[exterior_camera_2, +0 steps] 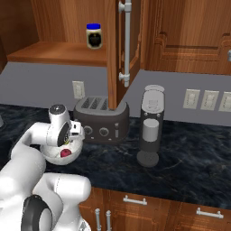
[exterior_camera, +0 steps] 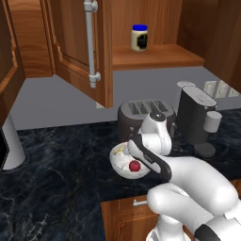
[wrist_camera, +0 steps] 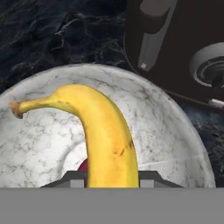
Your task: Open the cabinet. Pick the apple and banana from the cabinet and place them into the bowl. Then close the cabinet.
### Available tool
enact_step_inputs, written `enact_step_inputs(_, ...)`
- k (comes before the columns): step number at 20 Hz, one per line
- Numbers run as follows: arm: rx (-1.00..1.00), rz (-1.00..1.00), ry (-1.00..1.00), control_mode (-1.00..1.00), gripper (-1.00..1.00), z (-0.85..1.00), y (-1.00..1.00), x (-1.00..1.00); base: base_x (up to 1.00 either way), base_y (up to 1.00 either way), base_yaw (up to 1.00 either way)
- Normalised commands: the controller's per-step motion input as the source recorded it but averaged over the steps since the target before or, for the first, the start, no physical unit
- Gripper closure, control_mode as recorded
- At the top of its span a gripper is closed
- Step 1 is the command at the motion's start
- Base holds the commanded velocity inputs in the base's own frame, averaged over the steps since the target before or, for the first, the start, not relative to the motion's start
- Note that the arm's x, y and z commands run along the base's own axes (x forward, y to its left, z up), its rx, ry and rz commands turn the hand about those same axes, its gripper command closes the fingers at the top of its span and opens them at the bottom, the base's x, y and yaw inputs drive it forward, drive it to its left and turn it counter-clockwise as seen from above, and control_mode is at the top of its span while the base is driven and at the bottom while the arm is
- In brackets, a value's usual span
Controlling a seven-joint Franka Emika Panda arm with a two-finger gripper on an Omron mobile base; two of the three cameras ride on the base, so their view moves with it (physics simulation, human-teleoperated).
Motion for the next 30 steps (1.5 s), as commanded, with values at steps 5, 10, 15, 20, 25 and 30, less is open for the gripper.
enact_step_inputs(5, 0.00, 0.00, 0.00, -1.00, -1.00, 0.00, 0.00, 0.00, 0.00, 0.00, 0.00)
enact_step_inputs(10, 0.00, 0.00, -0.03, -1.00, -1.00, 0.14, 0.00, 0.00, 0.00, 0.00, 0.00)
enact_step_inputs(15, 0.00, 0.00, -0.13, -1.00, -1.00, 0.60, 0.00, -0.12, 0.00, 0.00, 0.00)
enact_step_inputs(20, 0.00, 0.00, -0.35, -1.00, -1.00, 0.89, 0.00, -0.71, 0.00, 0.00, 0.00)
enact_step_inputs(25, 0.00, 0.00, -0.49, -1.00, -1.00, 0.99, 0.00, -0.94, 0.00, 0.00, 0.00)
enact_step_inputs(30, 0.00, 0.00, -0.47, -1.00, -1.00, 1.00, 0.00, -0.77, 0.00, 0.00, 0.00)
